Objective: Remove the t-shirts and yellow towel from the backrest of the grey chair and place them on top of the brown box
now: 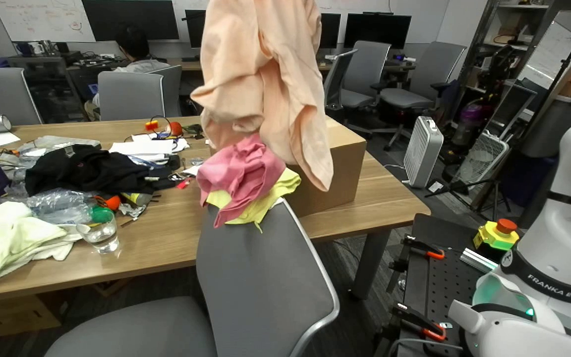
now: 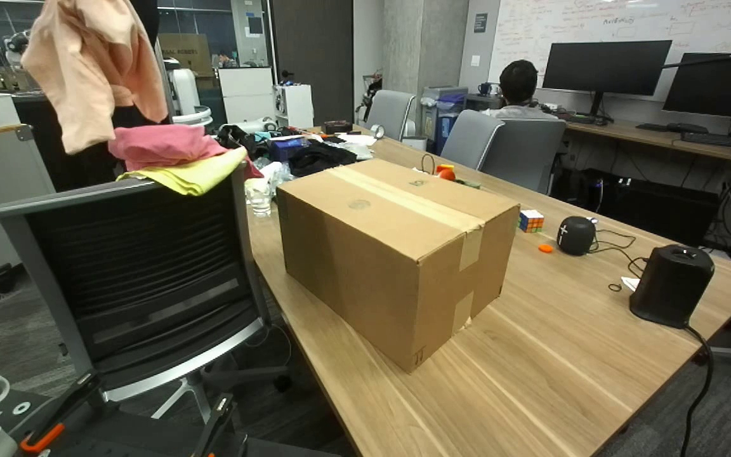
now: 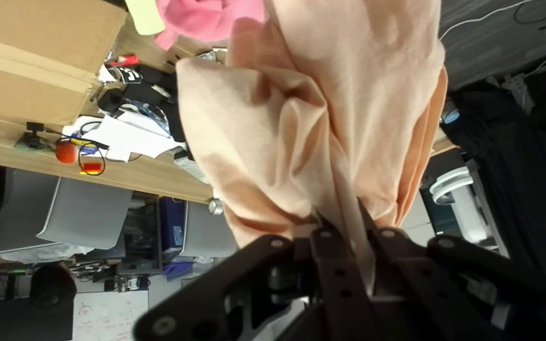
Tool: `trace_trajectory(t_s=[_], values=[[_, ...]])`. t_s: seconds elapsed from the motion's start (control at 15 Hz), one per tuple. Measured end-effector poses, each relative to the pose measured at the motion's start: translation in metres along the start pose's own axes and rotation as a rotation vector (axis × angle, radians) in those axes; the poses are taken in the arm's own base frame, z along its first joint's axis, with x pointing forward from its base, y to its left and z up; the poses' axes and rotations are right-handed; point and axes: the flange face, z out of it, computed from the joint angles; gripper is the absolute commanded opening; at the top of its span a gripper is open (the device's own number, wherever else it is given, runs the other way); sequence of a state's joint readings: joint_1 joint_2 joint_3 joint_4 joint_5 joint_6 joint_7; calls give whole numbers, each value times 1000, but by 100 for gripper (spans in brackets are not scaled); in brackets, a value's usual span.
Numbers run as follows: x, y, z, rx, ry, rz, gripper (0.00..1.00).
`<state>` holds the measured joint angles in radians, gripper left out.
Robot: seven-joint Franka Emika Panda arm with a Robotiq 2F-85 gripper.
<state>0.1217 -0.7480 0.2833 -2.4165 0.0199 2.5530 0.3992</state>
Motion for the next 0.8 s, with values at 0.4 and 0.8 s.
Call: trace_trajectory(t_s=[0.4, 0.8], values=[[37, 66, 26, -124, -11, 121, 3], [65, 198, 66, -394, 7, 287, 3]])
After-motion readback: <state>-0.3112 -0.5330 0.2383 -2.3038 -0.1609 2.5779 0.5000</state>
